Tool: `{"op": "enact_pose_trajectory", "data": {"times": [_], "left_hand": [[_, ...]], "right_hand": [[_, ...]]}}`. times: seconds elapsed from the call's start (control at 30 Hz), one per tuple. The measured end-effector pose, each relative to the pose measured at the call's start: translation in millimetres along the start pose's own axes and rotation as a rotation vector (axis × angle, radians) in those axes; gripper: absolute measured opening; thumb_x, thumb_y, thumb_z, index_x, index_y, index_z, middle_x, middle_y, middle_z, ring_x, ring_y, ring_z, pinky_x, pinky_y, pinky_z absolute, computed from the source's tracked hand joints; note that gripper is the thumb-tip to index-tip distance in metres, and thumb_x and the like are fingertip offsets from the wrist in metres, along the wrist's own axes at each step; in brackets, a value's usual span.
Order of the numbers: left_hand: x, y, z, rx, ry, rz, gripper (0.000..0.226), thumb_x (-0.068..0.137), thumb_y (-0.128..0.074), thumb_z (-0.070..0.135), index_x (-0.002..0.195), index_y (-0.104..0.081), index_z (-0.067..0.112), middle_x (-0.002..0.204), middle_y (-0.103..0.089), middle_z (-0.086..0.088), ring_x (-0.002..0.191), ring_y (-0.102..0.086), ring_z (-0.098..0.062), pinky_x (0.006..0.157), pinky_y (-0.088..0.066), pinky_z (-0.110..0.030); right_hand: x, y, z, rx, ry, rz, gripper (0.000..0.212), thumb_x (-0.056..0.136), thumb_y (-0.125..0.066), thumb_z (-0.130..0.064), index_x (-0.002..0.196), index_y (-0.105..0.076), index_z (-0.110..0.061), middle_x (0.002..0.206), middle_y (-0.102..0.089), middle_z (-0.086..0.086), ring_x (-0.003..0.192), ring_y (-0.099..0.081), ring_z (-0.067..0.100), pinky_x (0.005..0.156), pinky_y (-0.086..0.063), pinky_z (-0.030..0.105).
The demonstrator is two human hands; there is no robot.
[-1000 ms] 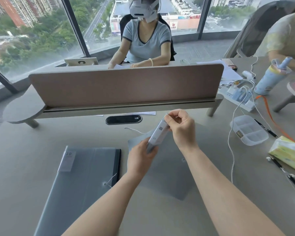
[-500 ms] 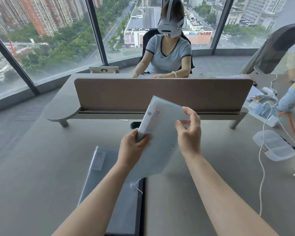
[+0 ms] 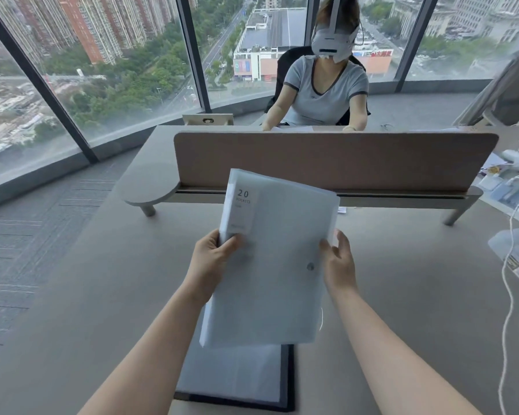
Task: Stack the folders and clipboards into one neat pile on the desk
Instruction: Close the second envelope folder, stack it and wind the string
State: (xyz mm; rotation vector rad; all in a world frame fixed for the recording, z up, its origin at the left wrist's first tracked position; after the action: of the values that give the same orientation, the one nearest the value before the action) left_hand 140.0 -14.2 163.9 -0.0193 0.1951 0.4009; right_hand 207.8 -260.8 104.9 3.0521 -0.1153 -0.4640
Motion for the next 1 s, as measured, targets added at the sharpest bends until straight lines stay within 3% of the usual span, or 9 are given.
{"op": "enact_pose_trajectory", "data": {"times": [0.1, 0.17, 0.27, 0.33, 0.43, 0.63, 0.77, 0.87, 1.0], "left_hand": [[3.0, 21.8, -17.2, -0.022, 0.062, 0.031, 0.006, 0.088, -0.071, 0.017, 0.083, -0.071, 0.014, 0.073, -0.073, -0.002, 0.061, -0.067, -0.018, 0.061, -0.058, -0.034], [3.6, 36.9, -32.1, -0.032, 0.117, 0.056, 0.005, 0.087, -0.071, 0.017, 0.083, -0.071, 0.014, 0.076, -0.073, -0.005, 0.062, -0.067, -0.021, 0.067, -0.058, -0.039], [3.2, 57.2, -56.4, -0.019, 0.181, 0.073, 0.006, 0.087, -0.072, 0.018, 0.086, -0.071, 0.012, 0.081, -0.073, -0.010, 0.065, -0.067, -0.025, 0.070, -0.059, -0.044], [1.4, 68.0, -71.5, 0.028, 0.205, 0.084, 0.009, 0.087, -0.072, 0.019, 0.088, -0.071, 0.010, 0.081, -0.073, -0.010, 0.063, -0.068, -0.023, 0.063, -0.061, -0.039], [-2.1, 81.5, -93.0, 0.089, 0.247, 0.126, 0.016, 0.086, -0.073, 0.018, 0.092, -0.069, 0.004, 0.078, -0.071, -0.010, 0.059, -0.066, -0.021, 0.052, -0.057, -0.031], [-4.6, 96.4, -127.3, 0.126, 0.343, 0.138, 0.025, 0.084, -0.074, 0.020, 0.094, -0.066, -0.001, 0.078, -0.070, -0.012, 0.062, -0.065, -0.025, 0.063, -0.059, -0.042], [-4.5, 96.1, -136.4, 0.146, 0.352, 0.155, 0.023, 0.085, -0.073, 0.020, 0.091, -0.065, -0.001, 0.076, -0.067, -0.011, 0.060, -0.062, -0.024, 0.058, -0.056, -0.035], [-0.8, 96.2, -141.4, 0.183, 0.353, 0.176, 0.021, 0.085, -0.073, 0.022, 0.086, -0.065, 0.003, 0.078, -0.067, -0.011, 0.063, -0.062, -0.025, 0.063, -0.055, -0.038], [6.8, 94.3, -141.9, 0.322, 0.322, 0.190, 0.025, 0.084, -0.073, 0.028, 0.086, -0.064, 0.004, 0.082, -0.068, -0.010, 0.070, -0.062, -0.026, 0.068, -0.054, -0.041]], "right_hand": [[-8.7, -13.1, 12.5, -0.031, 0.006, -0.041, 0.017, 0.099, -0.049, -0.024, 0.110, -0.062, -0.019, 0.100, -0.069, -0.006, 0.089, -0.061, 0.016, 0.078, -0.046, 0.031], [-14.4, -20.9, 26.4, -0.134, 0.010, -0.071, 0.021, 0.096, -0.051, -0.021, 0.081, -0.058, -0.008, 0.079, -0.063, 0.012, 0.072, -0.053, 0.021, 0.066, -0.040, 0.033], [-18.9, -31.0, 63.3, -0.240, -0.067, -0.136, 0.027, 0.082, -0.058, -0.032, 0.062, -0.045, -0.019, 0.060, -0.046, 0.004, 0.062, -0.043, 0.019, 0.062, -0.032, 0.034], [-21.8, -34.6, 88.3, -0.285, -0.114, -0.184, 0.023, 0.077, -0.060, -0.037, 0.062, -0.052, -0.020, 0.059, -0.052, -0.003, 0.064, -0.048, 0.018, 0.065, -0.035, 0.034], [-35.8, -39.6, 108.3, -0.289, -0.169, -0.239, 0.020, 0.089, -0.061, -0.017, 0.070, -0.056, -0.019, 0.065, -0.055, -0.001, 0.065, -0.049, 0.016, 0.060, -0.034, 0.031], [-60.7, -47.6, 133.3, -0.219, -0.349, -0.353, 0.004, 0.092, -0.056, -0.008, 0.089, -0.059, -0.007, 0.079, -0.061, 0.011, 0.069, -0.055, 0.022, 0.054, -0.039, 0.028], [-67.8, -45.7, 141.6, -0.269, -0.391, -0.371, 0.018, 0.088, -0.055, -0.007, 0.102, -0.064, 0.000, 0.088, -0.069, 0.010, 0.078, -0.062, 0.022, 0.064, -0.045, 0.031], [-72.0, -42.7, 148.8, -0.325, -0.439, -0.396, 0.028, 0.080, -0.056, -0.013, 0.101, -0.063, 0.003, 0.080, -0.065, 0.009, 0.071, -0.058, 0.023, 0.062, -0.043, 0.030], [-72.0, -38.3, 152.7, -0.389, -0.441, -0.384, 0.009, 0.088, -0.054, -0.006, 0.082, -0.061, -0.007, 0.066, -0.055, 0.002, 0.047, -0.046, 0.016, 0.046, -0.035, 0.021]]}}
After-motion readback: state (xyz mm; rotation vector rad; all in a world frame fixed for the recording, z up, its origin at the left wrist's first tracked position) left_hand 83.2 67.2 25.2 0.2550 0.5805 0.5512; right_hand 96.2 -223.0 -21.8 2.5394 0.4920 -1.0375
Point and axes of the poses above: each hand's wrist, its own x-axis towards the middle knuckle, its own y-axis out of the back of the hand, z = x × y, the point moved 5 cm from there along x, towards the middle knuckle
